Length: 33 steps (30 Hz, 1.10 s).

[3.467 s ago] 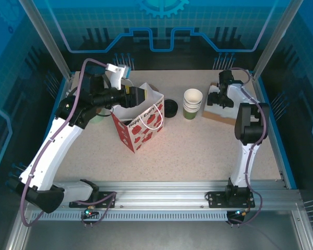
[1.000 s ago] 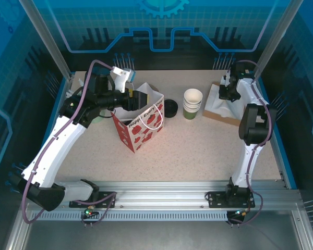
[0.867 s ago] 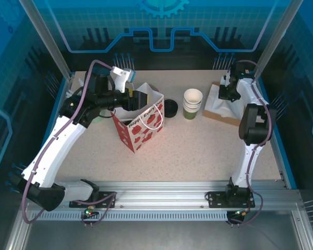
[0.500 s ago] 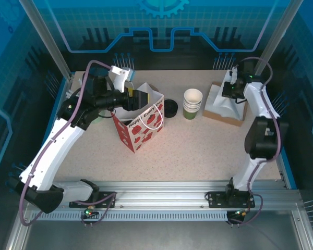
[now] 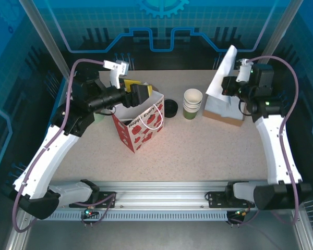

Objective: Pack the takeout coffee

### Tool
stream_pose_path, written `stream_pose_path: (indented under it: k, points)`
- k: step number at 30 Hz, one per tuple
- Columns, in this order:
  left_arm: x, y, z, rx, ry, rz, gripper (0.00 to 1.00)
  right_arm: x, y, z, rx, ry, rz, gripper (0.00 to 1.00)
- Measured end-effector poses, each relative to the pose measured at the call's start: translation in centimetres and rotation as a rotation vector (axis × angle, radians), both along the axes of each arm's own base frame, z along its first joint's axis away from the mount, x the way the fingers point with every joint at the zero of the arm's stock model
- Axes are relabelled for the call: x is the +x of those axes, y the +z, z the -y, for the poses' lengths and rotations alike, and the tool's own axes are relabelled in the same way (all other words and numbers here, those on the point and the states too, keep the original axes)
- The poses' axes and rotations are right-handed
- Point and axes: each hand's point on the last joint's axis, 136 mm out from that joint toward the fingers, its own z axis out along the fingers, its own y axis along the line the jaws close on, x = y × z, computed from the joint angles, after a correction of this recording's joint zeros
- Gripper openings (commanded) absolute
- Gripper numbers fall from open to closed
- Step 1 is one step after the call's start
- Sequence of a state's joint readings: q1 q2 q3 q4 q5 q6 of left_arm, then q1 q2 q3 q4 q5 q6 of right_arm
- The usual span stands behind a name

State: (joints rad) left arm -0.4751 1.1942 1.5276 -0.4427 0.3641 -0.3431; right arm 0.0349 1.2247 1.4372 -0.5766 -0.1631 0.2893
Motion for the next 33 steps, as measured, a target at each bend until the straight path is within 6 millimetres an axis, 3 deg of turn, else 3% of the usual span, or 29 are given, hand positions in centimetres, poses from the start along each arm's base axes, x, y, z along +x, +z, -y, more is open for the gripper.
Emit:
stream_pose_path:
  k: [6,12,17,20,29,31,33]
  points:
    - [-0.4,0.7,4.4,-0.01,-0.101,-0.01,0.77,-3.8,3.6,-6.9,0.064,0.199,0.113,0.0]
    - [1.5,2.0,8.0,-0.015,-0.138,-0.007,0.78,-5.8,3.6,-12.1,0.108,0.347,0.128,0.0]
    - [4.5,2.3,9.7,-0.006,-0.108,-0.011,0.76,-7.0,3.5,-14.7,0.136,0.417,0.127,0.0]
    - [6.1,2.1,10.5,0.005,-0.094,-0.019,0.7,-7.4,4.0,-15.5,0.151,0.441,0.144,0.0]
    - [7.4,0.7,11.7,0.027,-0.102,-0.055,0.04,-7.7,4.4,-16.3,0.168,0.46,0.161,0.0]
    - [7.2,1.1,11.7,0.034,-0.114,-0.04,0.0,-7.7,4.5,-16.4,0.17,0.463,0.167,0.06]
    - [6.8,1.5,11.4,0.05,-0.129,-0.02,0.0,-7.8,4.8,-16.4,0.172,0.467,0.178,0.25]
